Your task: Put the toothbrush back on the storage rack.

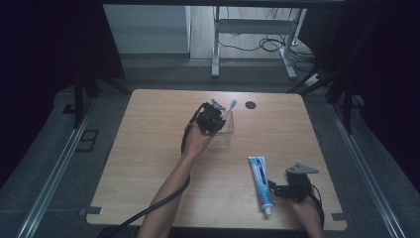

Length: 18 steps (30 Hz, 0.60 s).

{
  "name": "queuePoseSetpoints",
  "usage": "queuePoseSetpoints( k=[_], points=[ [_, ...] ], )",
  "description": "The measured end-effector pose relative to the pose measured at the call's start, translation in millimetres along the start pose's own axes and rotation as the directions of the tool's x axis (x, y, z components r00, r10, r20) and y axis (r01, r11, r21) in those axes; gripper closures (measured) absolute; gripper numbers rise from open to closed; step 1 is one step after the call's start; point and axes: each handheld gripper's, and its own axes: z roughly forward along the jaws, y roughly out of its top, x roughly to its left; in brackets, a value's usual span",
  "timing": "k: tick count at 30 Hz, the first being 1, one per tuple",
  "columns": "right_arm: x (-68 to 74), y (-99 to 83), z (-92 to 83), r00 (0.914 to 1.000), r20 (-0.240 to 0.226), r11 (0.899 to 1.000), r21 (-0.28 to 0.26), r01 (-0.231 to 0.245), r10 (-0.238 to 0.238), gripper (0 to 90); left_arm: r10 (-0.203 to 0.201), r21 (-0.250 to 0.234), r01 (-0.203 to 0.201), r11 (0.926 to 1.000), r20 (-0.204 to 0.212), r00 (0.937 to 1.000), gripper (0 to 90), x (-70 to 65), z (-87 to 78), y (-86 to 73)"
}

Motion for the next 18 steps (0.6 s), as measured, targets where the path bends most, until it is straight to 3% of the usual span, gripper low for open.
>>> queuePoseSetpoints(
  k=[11,18],
  points=[
    [0.1,0.0,0.0,1.0000,-0.001,1.000,0.001,-0.001,0.001,13.0,0.028,0.027,-0.027,0.9993,-0.019,0.9994,77.4,-5.5,4.5,-0.9],
    [0.1,0.0,0.0,1.0000,-0.001,1.000,0.001,-0.001,0.001,13.0,0.024,0.009,-0.024,0.9997,-0.018,0.9995,68.9,-6.3,0.4,-1.6]
  ],
)
